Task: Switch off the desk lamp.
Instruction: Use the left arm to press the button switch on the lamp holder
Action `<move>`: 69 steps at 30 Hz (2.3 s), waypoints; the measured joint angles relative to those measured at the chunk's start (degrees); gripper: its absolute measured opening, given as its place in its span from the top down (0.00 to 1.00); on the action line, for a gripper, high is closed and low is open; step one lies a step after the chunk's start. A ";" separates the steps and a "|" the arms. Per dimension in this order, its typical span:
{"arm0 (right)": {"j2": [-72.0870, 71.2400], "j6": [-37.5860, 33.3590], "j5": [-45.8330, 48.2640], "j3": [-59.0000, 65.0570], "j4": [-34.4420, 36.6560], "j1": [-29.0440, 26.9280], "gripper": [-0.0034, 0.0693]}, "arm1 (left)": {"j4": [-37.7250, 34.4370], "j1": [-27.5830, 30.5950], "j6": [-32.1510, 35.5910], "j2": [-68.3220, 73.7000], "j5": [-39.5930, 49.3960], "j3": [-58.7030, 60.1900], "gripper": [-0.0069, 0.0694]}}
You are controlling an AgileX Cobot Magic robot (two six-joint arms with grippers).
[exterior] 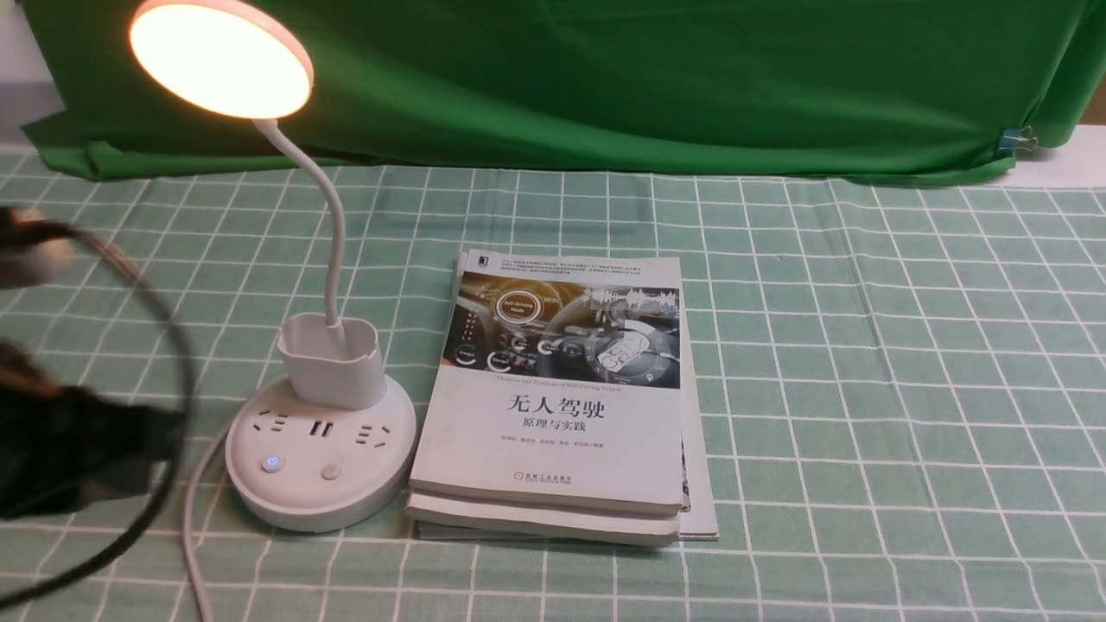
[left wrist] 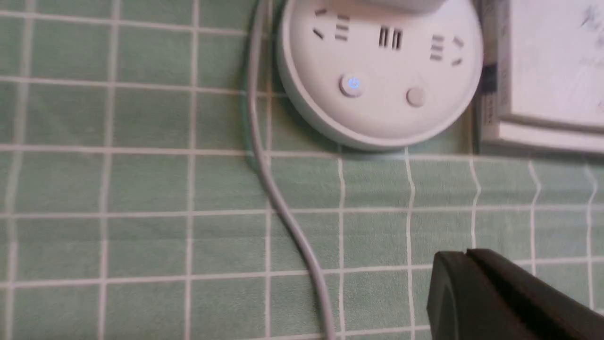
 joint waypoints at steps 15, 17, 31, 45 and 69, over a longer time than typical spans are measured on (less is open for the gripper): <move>0.00 0.00 0.00 0.00 0.00 0.00 0.62 | 3.70 -13.41 2.16 31.19 -3.26 -12.31 0.91; 0.00 0.00 0.00 0.00 0.00 0.00 0.62 | 4.56 -13.41 2.16 33.12 -3.25 -13.99 0.91; 0.00 0.00 0.00 0.00 0.00 0.00 0.62 | 7.58 -11.92 2.16 39.66 -0.29 -19.82 0.91; 0.00 0.00 0.00 0.00 0.00 0.00 0.62 | 7.91 -11.63 1.95 42.79 -2.66 -19.47 0.91; 0.00 0.00 0.00 0.00 0.00 0.00 0.62 | 7.76 -11.63 1.53 40.31 -0.98 -19.63 0.91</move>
